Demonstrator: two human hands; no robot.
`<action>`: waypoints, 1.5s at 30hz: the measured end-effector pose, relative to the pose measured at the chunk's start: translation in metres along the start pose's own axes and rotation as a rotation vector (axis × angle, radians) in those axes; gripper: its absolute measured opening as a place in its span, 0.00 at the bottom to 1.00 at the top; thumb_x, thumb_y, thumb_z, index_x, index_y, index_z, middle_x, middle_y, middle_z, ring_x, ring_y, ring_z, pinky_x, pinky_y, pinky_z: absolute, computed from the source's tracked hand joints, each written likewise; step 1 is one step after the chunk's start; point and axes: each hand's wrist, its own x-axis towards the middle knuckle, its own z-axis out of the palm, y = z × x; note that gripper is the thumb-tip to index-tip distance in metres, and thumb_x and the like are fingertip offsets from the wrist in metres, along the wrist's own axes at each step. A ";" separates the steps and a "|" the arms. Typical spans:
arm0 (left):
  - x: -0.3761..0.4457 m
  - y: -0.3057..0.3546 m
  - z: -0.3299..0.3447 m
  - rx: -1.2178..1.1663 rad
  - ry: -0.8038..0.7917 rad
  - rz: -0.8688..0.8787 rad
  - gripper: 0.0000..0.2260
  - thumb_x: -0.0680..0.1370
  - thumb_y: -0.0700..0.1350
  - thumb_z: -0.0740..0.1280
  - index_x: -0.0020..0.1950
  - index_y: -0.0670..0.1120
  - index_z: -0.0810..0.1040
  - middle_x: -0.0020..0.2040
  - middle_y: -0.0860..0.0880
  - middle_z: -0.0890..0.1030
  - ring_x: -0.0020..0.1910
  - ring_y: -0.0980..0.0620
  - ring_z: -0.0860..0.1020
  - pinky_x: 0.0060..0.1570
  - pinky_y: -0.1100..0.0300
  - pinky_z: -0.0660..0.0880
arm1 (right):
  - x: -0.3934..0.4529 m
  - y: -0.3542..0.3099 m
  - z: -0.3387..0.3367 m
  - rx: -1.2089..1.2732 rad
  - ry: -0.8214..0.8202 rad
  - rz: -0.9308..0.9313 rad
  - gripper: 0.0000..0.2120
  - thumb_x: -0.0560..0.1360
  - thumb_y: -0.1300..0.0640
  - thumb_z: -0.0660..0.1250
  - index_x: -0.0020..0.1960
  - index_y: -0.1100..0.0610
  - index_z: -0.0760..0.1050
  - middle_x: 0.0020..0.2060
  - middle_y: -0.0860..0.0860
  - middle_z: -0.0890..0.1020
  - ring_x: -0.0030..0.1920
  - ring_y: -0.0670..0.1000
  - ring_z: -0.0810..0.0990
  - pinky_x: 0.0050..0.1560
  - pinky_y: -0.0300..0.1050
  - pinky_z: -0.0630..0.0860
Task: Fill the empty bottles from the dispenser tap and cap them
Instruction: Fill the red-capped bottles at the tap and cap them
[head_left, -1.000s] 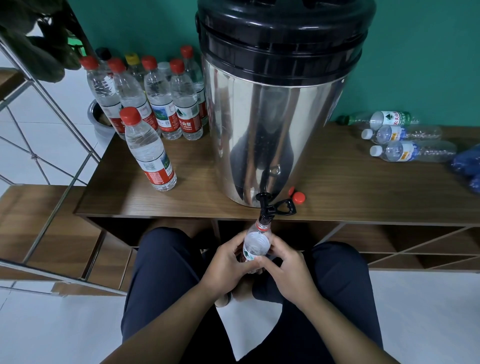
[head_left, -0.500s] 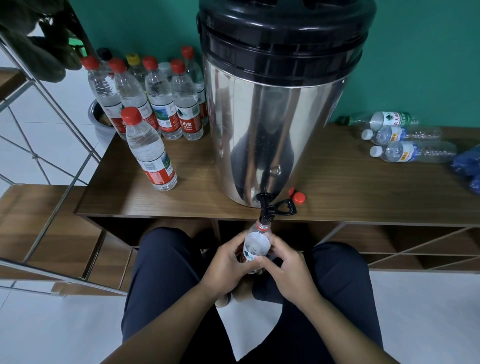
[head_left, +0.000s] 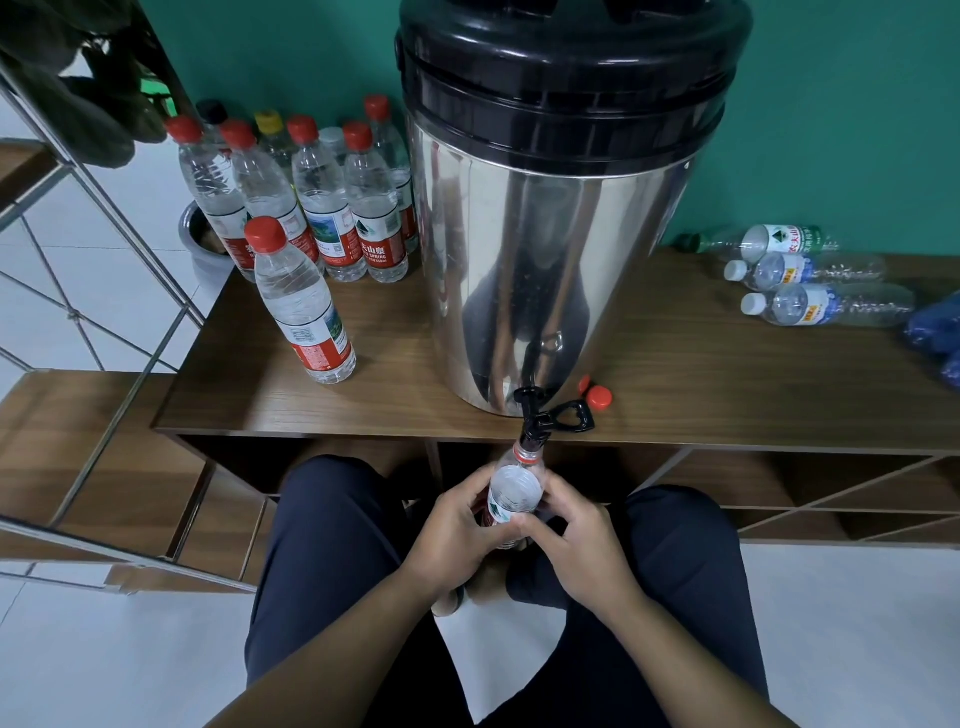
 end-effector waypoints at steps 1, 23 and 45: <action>0.000 0.000 0.000 0.000 0.002 -0.003 0.27 0.79 0.42 0.81 0.77 0.51 0.79 0.67 0.51 0.86 0.69 0.50 0.84 0.71 0.52 0.79 | 0.000 0.000 0.000 -0.005 0.003 0.000 0.27 0.80 0.59 0.79 0.77 0.46 0.79 0.57 0.41 0.89 0.58 0.47 0.89 0.63 0.45 0.83; 0.001 -0.003 -0.001 0.031 0.000 -0.023 0.25 0.79 0.43 0.81 0.75 0.54 0.80 0.65 0.50 0.87 0.67 0.48 0.84 0.72 0.41 0.79 | 0.000 -0.001 0.000 -0.029 0.010 -0.009 0.27 0.80 0.60 0.78 0.77 0.46 0.79 0.58 0.40 0.89 0.57 0.47 0.89 0.62 0.45 0.84; -0.001 0.001 0.000 -0.028 -0.010 -0.027 0.26 0.80 0.41 0.80 0.77 0.53 0.79 0.66 0.52 0.87 0.68 0.50 0.84 0.70 0.53 0.79 | -0.002 -0.002 0.000 -0.021 0.004 0.017 0.27 0.80 0.59 0.79 0.76 0.44 0.79 0.58 0.41 0.89 0.57 0.47 0.88 0.63 0.49 0.84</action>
